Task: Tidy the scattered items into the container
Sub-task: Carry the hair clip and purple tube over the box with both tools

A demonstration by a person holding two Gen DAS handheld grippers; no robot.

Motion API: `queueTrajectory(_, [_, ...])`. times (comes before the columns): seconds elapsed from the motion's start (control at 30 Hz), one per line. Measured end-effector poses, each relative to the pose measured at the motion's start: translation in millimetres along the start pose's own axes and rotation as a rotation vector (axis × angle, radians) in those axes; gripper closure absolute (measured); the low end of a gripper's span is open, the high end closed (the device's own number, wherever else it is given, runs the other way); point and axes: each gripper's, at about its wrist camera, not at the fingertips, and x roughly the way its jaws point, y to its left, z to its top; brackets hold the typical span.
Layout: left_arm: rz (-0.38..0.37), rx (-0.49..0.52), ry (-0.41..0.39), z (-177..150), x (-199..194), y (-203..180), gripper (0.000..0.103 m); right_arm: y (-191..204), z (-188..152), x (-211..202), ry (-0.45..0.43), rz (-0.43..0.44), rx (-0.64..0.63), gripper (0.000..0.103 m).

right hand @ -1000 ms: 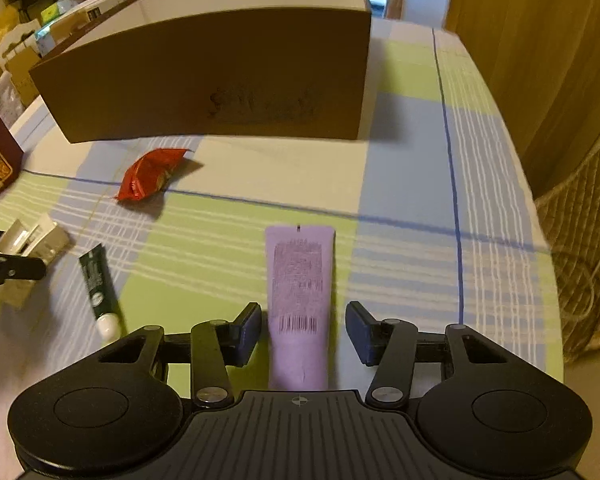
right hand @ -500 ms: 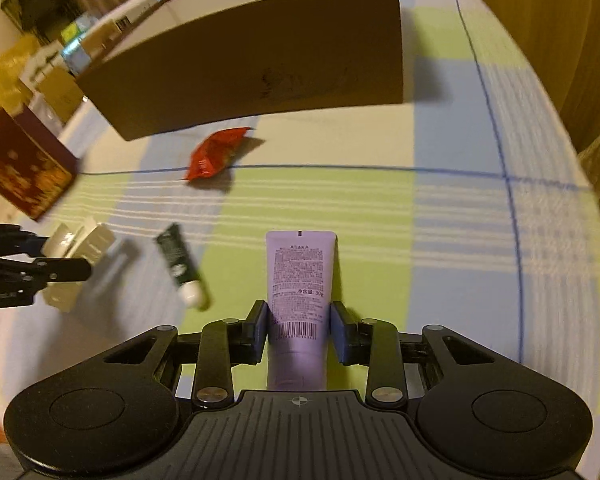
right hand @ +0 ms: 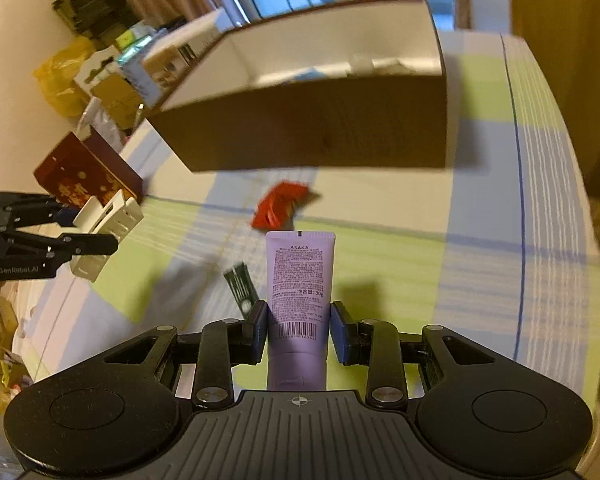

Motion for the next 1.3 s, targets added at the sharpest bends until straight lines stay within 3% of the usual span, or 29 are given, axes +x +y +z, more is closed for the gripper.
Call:
queueTrajectory(0.37, [0.011, 0.122, -0.084, 82, -20, 28, 0.068, 13, 105, -14, -0.1, 0.066, -0.101, 0.068])
queueTrajectory(0.53, [0.04, 0.171, -0.095, 131, -7, 45, 0.068, 21, 160, 2, -0.127, 0.032, -0.113, 0.068])
queueTrajectory(0.73, [0.046, 0.198, -0.072, 174, 21, 63, 0.068, 16, 206, 39, -0.1, 0.008, -0.06, 0.068])
queueTrajectory(0.97, [0.048, 0.18, 0.0, 206, 71, 85, 0.068, 5, 233, 90, -0.012, -0.029, -0.008, 0.068])
queueTrajectory(1.3, [0.057, 0.157, 0.107, 223, 135, 115, 0.068, -6, 249, 144, 0.077, -0.079, -0.008, 0.068])
